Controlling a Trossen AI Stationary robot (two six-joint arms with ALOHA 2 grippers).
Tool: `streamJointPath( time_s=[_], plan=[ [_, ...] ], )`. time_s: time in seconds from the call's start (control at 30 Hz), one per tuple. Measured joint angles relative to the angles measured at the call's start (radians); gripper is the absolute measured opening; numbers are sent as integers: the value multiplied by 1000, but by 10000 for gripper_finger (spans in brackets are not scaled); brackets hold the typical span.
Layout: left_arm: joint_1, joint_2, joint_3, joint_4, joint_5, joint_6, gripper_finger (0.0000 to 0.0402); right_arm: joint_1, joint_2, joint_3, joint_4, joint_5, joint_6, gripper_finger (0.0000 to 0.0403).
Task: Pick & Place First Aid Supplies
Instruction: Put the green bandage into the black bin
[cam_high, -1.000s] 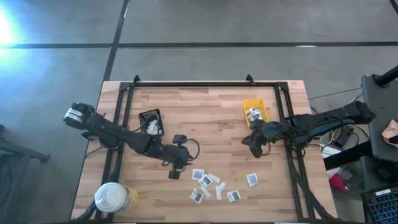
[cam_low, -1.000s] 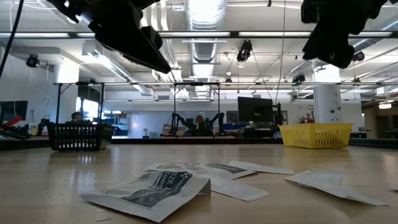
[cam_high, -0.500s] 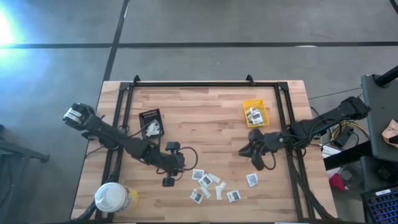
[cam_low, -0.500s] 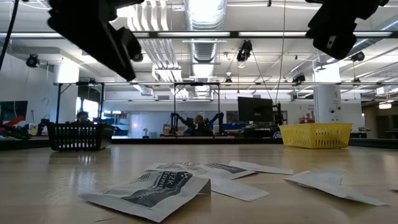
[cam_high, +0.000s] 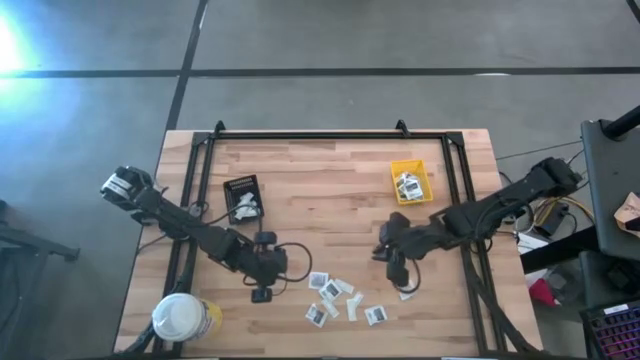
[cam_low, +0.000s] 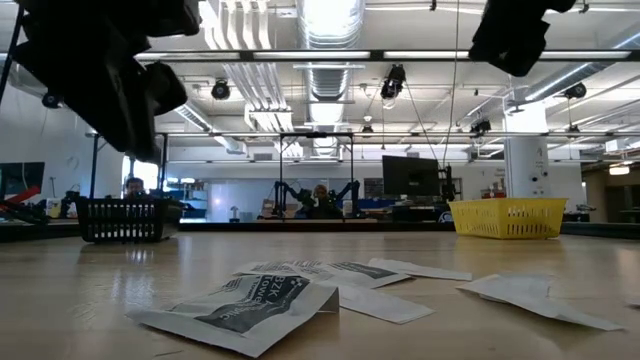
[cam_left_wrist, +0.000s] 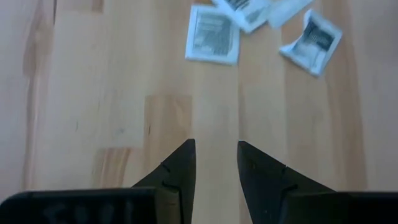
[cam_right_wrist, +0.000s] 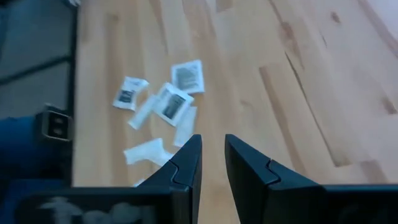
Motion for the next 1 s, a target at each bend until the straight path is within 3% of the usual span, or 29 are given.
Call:
streamJointPath(
  time_s=[0.37,0.73,1.0],
  plan=[
    [-2,0,-1,-155,5,-52,110,27,262,283,-401,-1,-24,68],
    [-36,0,-1,-173,18,-154,110,113,447,442,-435,-38,-291,68],
    [-85,0,-1,-181,21,-187,110,116,566,537,-430,-52,-250,81]
  ],
)
